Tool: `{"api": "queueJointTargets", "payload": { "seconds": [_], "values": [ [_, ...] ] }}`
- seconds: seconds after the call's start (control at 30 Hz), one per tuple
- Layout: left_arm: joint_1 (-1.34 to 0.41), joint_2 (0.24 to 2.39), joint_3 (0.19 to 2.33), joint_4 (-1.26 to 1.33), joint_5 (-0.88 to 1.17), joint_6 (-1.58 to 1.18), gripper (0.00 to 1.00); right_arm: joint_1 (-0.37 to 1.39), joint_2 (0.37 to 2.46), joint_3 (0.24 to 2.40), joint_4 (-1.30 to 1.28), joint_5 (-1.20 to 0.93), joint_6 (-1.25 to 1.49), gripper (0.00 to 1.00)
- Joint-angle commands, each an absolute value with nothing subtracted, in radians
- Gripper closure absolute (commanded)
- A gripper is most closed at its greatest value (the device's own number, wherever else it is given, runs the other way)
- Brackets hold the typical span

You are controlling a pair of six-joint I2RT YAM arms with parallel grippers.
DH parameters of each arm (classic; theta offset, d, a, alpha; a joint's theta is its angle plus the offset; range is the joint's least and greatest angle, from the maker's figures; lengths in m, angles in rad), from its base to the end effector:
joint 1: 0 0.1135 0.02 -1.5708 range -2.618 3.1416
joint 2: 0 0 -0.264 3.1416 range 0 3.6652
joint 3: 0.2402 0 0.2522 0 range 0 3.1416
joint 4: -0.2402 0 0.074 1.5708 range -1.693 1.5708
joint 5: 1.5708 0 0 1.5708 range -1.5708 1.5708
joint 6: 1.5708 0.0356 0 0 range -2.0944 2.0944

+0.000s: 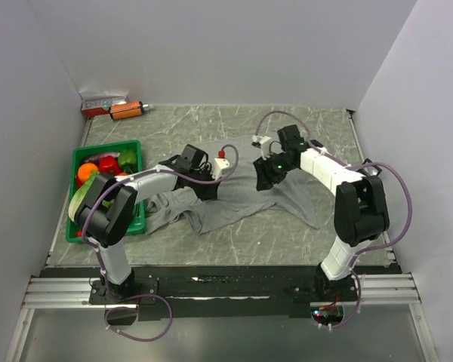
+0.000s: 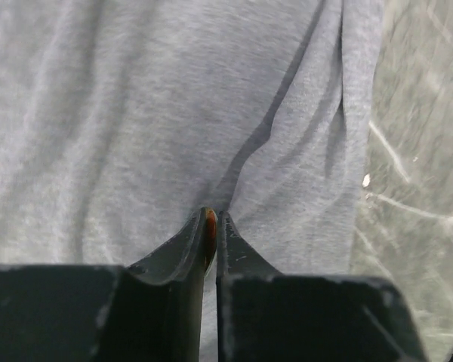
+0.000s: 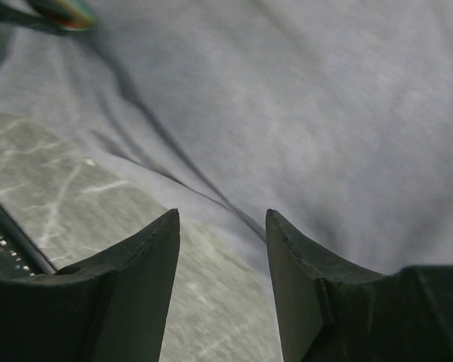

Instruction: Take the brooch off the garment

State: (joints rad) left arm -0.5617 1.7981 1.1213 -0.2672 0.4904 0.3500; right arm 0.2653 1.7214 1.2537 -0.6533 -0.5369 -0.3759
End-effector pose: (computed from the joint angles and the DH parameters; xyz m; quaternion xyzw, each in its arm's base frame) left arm 0.3041 -0.2112 0.1787 0.4735 0.7957 -0.2612 0.2730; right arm 0.3337 0.1095 0.2234 -0.3523 0.8734 0.2463 0.2290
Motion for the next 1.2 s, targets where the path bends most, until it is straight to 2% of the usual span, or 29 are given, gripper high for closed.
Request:
{"api": "queueJointTargets", "payload": {
  "seconds": [0.0, 0.07, 0.33, 0.5, 0.67, 0.97, 1.17],
  "values": [
    [-0.525, 1.795, 1.108, -0.230, 0.574, 0.209, 0.96, 0.354, 1.753, 1.318, -0.603, -0.640, -0.393, 0.44],
    [-0.509, 1.787, 1.095, -0.212, 0.569, 0.173, 0.99, 0.388, 1.770, 1.328, -0.585, -0.655, -0.394, 0.44],
    [-0.457, 1.732, 1.051, -0.175, 0.606, 0.071, 0.99, 0.472, 1.836, 1.358, -0.488, -0.643, -0.371, 0.45],
    [-0.433, 1.620, 0.962, -0.032, 0.701, -0.090, 0.99, 0.512, 1.864, 1.362, -0.390, -0.640, -0.305, 0.46],
    [-0.431, 1.536, 0.850, 0.144, 0.675, -0.280, 0.99, 0.561, 1.917, 1.361, -0.388, -0.606, -0.267, 0.47],
    [-0.426, 1.486, 0.703, 0.327, 0.630, -0.486, 0.99, 0.708, 1.864, 1.249, -0.367, -0.595, -0.189, 0.48],
    [-0.419, 1.476, 0.657, 0.357, 0.640, -0.505, 0.99, 0.716, 1.816, 1.198, -0.383, -0.614, -0.173, 0.48]
  ]
}}
